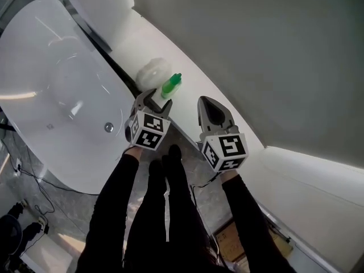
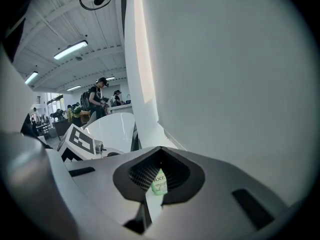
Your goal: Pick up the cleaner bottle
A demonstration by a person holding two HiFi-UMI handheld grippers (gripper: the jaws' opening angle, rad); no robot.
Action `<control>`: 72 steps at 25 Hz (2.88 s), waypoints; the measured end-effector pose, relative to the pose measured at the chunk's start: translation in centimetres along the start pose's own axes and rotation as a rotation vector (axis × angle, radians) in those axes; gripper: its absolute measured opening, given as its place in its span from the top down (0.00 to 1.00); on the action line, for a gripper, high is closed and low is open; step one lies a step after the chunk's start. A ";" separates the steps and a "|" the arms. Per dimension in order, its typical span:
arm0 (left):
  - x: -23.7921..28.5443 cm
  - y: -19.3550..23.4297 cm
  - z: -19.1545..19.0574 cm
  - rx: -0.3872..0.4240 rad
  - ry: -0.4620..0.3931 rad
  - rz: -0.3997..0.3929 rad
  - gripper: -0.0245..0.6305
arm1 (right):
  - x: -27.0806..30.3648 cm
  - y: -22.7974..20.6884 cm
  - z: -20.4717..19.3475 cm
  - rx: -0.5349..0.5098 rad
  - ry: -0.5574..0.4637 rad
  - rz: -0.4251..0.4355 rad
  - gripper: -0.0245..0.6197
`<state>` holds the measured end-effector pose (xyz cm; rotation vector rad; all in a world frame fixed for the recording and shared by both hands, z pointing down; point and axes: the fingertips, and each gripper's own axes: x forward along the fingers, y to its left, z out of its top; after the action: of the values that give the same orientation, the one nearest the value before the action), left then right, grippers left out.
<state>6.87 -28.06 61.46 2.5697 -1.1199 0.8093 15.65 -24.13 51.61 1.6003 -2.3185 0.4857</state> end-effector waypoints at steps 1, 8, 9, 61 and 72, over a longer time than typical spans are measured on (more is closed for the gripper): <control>0.6 0.1 -0.3 0.004 0.010 0.002 0.59 | 0.4 -0.3 -0.4 0.004 0.005 0.002 0.96; 4.0 0.5 -1.5 0.013 0.056 -0.024 0.59 | 2.8 -1.7 -2.0 0.027 0.036 0.011 0.96; 4.6 0.4 -1.6 0.012 0.062 -0.030 0.59 | 3.1 -1.8 -2.2 0.027 0.040 0.013 0.96; 0.7 4.1 8.1 0.002 -0.065 0.056 0.67 | 4.5 0.5 4.2 -0.018 0.016 0.074 0.96; -7.6 8.4 8.2 -0.041 -0.076 0.173 0.67 | 4.5 7.2 8.0 -0.087 -0.022 0.182 0.96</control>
<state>-0.27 -32.55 50.23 2.5153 -1.3821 0.7219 7.04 -29.00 45.43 1.3698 -2.4790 0.4026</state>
